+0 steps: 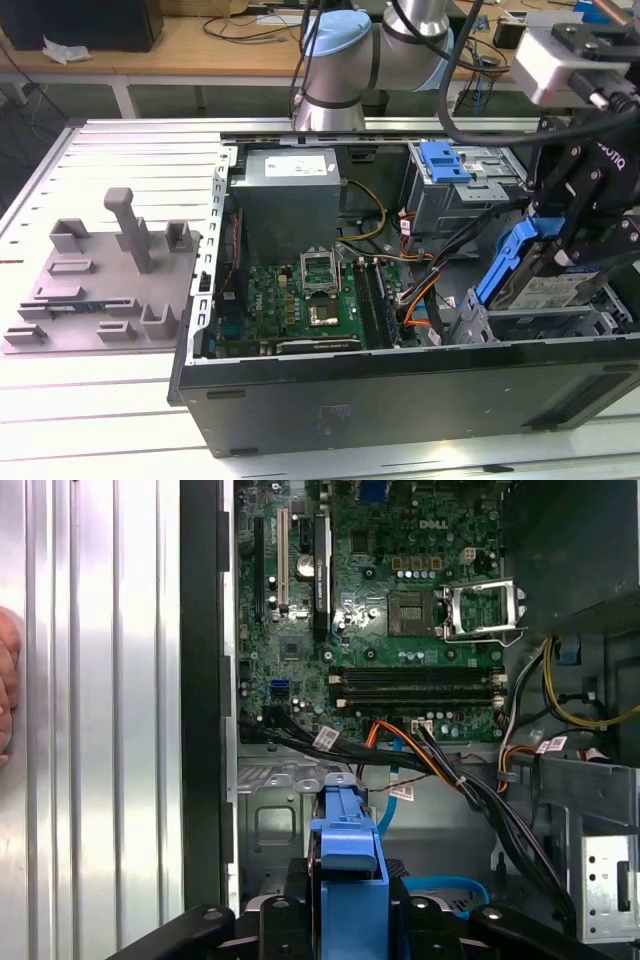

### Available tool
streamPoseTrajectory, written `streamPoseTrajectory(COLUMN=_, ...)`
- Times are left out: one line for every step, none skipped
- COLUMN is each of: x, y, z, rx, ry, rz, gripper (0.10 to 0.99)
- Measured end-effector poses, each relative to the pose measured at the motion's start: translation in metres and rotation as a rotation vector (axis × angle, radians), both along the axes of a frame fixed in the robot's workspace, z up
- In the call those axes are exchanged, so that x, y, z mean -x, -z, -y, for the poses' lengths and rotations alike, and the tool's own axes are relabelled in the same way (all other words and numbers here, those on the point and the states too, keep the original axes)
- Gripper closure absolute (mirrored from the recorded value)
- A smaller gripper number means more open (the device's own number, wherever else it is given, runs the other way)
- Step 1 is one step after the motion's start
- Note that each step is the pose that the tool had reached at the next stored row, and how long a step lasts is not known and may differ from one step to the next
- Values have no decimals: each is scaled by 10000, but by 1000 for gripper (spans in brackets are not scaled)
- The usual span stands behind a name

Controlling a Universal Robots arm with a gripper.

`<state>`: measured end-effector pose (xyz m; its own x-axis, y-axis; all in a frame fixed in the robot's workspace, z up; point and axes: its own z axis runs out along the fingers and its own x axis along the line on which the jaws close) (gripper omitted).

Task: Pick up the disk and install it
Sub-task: 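Insert the disk into the insertion slot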

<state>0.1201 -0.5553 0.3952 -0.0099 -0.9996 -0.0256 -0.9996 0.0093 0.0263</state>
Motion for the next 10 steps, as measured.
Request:
streamPoseTrajectory(x=0, y=12, z=1, rx=2, ry=-2, rz=0, gripper=722)
streamPoseTrajectory(x=0, y=24, z=2, rx=1, ry=-3, rz=0, gripper=722)
streamPoseTrajectory(x=0, y=43, z=4, rx=0, ry=-6, rz=0, gripper=722)
streamPoseTrajectory(x=0, y=61, z=6, rx=0, ry=-8, rz=0, gripper=722)
streamPoseTrajectory(x=0, y=73, z=10, rx=0, ry=-10, rz=0, gripper=722)
streamPoseTrajectory(x=0, y=79, z=12, rx=2, ry=-11, rz=0, gripper=722)
streamPoseTrajectory(x=0, y=83, z=14, rx=1, ry=-11, rz=0, gripper=722)
streamPoseTrajectory(x=0, y=90, z=19, rx=7, ry=-12, rz=3, gripper=710)
streamPoseTrajectory(x=0, y=95, z=20, rx=2, ry=-12, rz=0, gripper=655)
streamPoseTrajectory(x=0, y=96, z=20, rx=1, ry=-11, rz=0, gripper=592)
